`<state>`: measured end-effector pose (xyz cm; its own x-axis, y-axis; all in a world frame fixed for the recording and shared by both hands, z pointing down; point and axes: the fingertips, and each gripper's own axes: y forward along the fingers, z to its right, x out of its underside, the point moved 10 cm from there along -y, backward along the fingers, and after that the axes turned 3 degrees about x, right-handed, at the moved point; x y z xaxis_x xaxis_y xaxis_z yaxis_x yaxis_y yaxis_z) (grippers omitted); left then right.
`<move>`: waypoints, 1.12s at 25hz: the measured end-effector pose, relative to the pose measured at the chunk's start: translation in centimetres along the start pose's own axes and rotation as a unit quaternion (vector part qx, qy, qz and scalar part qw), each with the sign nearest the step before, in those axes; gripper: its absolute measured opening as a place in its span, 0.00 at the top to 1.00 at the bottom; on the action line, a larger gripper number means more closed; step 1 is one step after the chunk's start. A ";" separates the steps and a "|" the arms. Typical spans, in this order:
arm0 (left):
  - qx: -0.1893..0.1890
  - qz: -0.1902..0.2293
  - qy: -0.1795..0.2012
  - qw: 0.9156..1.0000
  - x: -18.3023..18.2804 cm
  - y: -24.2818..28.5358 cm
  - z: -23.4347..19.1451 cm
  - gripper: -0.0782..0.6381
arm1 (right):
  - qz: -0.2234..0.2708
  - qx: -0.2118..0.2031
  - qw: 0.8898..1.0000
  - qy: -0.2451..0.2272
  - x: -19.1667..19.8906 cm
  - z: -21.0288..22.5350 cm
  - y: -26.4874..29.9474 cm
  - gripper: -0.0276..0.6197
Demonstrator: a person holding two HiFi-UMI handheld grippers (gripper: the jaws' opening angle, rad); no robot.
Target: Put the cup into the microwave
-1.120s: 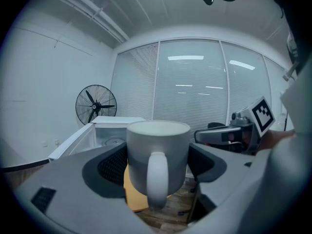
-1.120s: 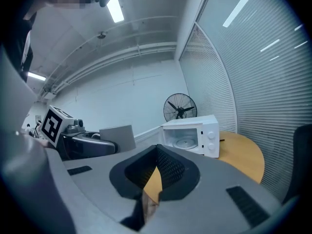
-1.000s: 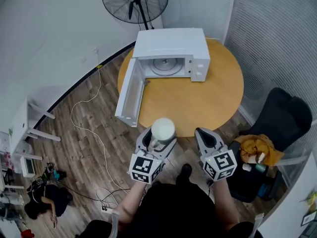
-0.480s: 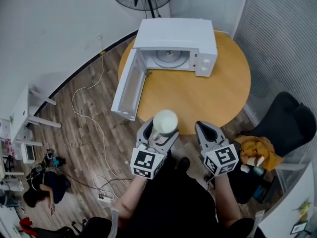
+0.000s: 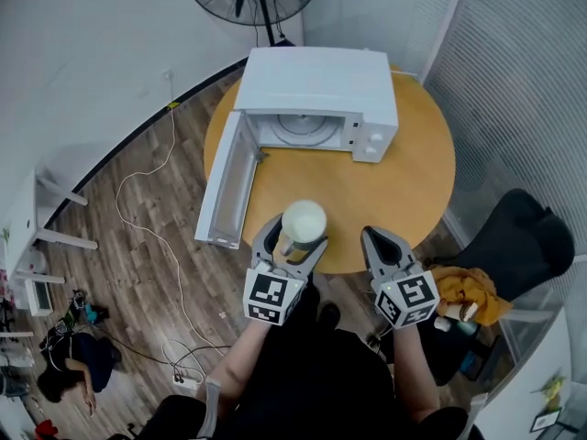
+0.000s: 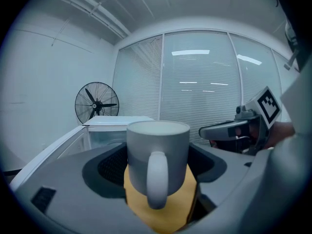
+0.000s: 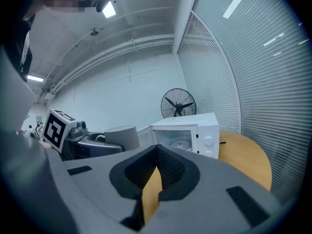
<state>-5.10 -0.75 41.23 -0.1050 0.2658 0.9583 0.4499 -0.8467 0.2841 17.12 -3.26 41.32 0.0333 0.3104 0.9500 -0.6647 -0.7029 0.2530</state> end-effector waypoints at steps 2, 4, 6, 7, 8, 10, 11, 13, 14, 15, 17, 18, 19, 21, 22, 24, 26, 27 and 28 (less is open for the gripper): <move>0.007 -0.002 0.001 1.000 -0.2 1.5 -1.0 0.36 | 0.000 0.008 1.000 0.001 -0.7 0.6 1.1 0.94; 0.013 -0.004 0.004 1.000 -0.5 3.0 -2.1 0.36 | 0.003 0.017 1.000 0.001 -1.4 1.2 2.0 0.94; 0.019 -0.006 0.007 1.000 -0.7 4.5 -3.3 0.36 | 0.005 0.026 1.000 0.003 -2.0 1.7 2.9 0.94; 0.021 -0.006 0.007 1.000 -0.8 5.2 -3.9 0.36 | 0.005 0.032 0.999 0.003 -2.2 2.0 3.4 0.94; 0.021 -0.006 0.007 1.000 -0.8 5.9 -4.5 0.36 | 0.005 0.037 0.999 0.003 -2.4 2.2 3.8 0.94; 0.019 -0.005 0.007 1.000 -0.8 7.3 -5.8 0.36 | 0.006 0.049 0.999 0.004 -2.8 2.6 4.4 0.94; 0.017 -0.003 0.008 1.000 -0.7 7.9 -6.4 0.36 | 0.007 0.056 0.998 0.006 -3.0 2.8 4.7 0.94; 0.016 -0.001 0.010 1.000 -0.5 9.2 -7.7 0.36 | 0.008 0.069 0.998 0.008 -3.2 3.1 5.4 0.94; 0.016 -0.001 0.010 1.000 -0.3 9.9 -8.4 0.36 | 0.007 0.075 0.997 0.009 -3.4 3.2 5.7 0.94; 0.015 -0.001 0.009 1.000 -0.1 10.6 -9.0 0.36 | 0.006 0.080 0.997 0.011 -3.4 3.3 6.1 0.94; 0.013 -0.005 0.006 1.000 0.5 11.9 -10.1 0.36 | 0.001 0.089 0.996 0.014 -3.5 3.5 6.8 0.94; 0.012 -0.008 0.004 1.000 0.8 12.4 -10.6 0.36 | -0.002 0.093 0.996 0.016 -3.4 3.6 7.0 0.94; 0.011 -0.010 0.002 1.000 1.0 13.0 -11.1 0.36 | -0.005 0.098 0.995 0.018 -3.4 3.7 7.3 0.94; 0.009 -0.012 -0.001 1.000 1.5 14.0 -12.1 0.36 | -0.010 0.106 0.994 0.021 -3.3 3.7 8.0 0.94; 0.009 -0.012 -0.001 1.000 1.8 14.5 -12.5 0.36 | -0.012 0.110 0.994 0.022 -3.2 3.8 8.3 0.94; 0.008 -0.014 -0.002 1.000 2.3 15.5 -13.4 0.36 | -0.016 0.116 0.993 0.025 -3.0 3.7 8.9 0.94; 0.008 -0.018 -0.005 1.000 2.8 16.5 -14.1 0.36 | -0.019 0.122 0.992 0.026 -2.8 3.7 9.5 0.94; 0.008 -0.020 -0.005 1.000 3.0 17.0 -14.5 0.36 | -0.021 0.124 0.992 0.027 -2.7 3.6 9.8 0.94; 0.007 -0.021 -0.006 1.000 3.2 17.4 -14.8 0.36 | -0.023 0.125 0.991 0.028 -2.6 3.6 10.1 0.94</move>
<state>-10.73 -21.46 49.74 -0.1140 0.3059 0.9452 0.4574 -0.8284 0.3233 13.02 -13.45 42.01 0.0127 0.3752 0.9269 -0.4571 -0.8222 0.3391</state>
